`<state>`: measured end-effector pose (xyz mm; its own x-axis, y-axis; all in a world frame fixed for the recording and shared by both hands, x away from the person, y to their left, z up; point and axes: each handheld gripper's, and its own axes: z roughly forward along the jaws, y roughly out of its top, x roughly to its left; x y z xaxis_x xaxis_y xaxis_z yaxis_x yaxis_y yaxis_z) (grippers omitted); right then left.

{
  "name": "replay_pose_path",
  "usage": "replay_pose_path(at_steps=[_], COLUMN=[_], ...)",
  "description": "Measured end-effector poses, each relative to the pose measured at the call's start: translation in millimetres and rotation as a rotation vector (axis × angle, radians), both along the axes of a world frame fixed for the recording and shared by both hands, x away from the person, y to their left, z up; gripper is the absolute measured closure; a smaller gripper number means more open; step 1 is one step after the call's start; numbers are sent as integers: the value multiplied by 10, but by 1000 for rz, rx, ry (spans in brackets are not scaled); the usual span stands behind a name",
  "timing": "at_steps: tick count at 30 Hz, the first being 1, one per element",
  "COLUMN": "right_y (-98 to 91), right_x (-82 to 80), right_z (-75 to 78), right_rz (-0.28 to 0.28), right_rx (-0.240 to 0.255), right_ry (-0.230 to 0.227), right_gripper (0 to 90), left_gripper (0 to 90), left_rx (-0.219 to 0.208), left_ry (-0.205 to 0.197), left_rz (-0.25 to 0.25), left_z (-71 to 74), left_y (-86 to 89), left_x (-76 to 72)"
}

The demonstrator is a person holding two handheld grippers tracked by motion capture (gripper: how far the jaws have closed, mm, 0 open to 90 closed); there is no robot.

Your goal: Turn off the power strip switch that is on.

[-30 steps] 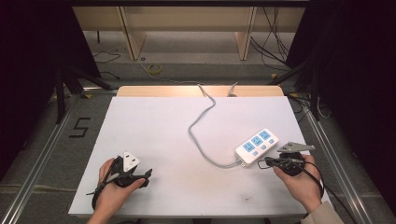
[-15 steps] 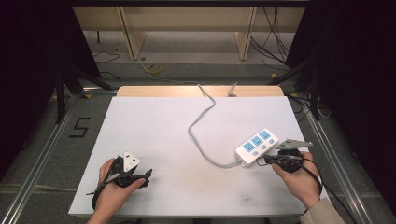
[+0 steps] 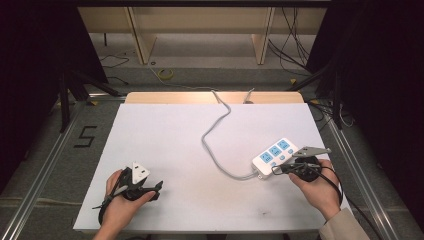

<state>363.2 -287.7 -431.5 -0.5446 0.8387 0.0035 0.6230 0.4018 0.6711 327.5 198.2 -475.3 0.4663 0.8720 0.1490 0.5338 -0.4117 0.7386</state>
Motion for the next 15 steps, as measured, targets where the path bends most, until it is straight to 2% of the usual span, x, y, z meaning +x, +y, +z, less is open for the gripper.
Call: replay_pose_path(at_steps=[15], right_y=[31], right_x=[71], right_z=[31], right_rz=[6], right_rx=[-9], right_ry=[5], right_gripper=[900], left_gripper=[192], left_rx=[0], left_ry=[1], left_rz=[0], left_z=[-2], left_y=[-2], left_x=[3])
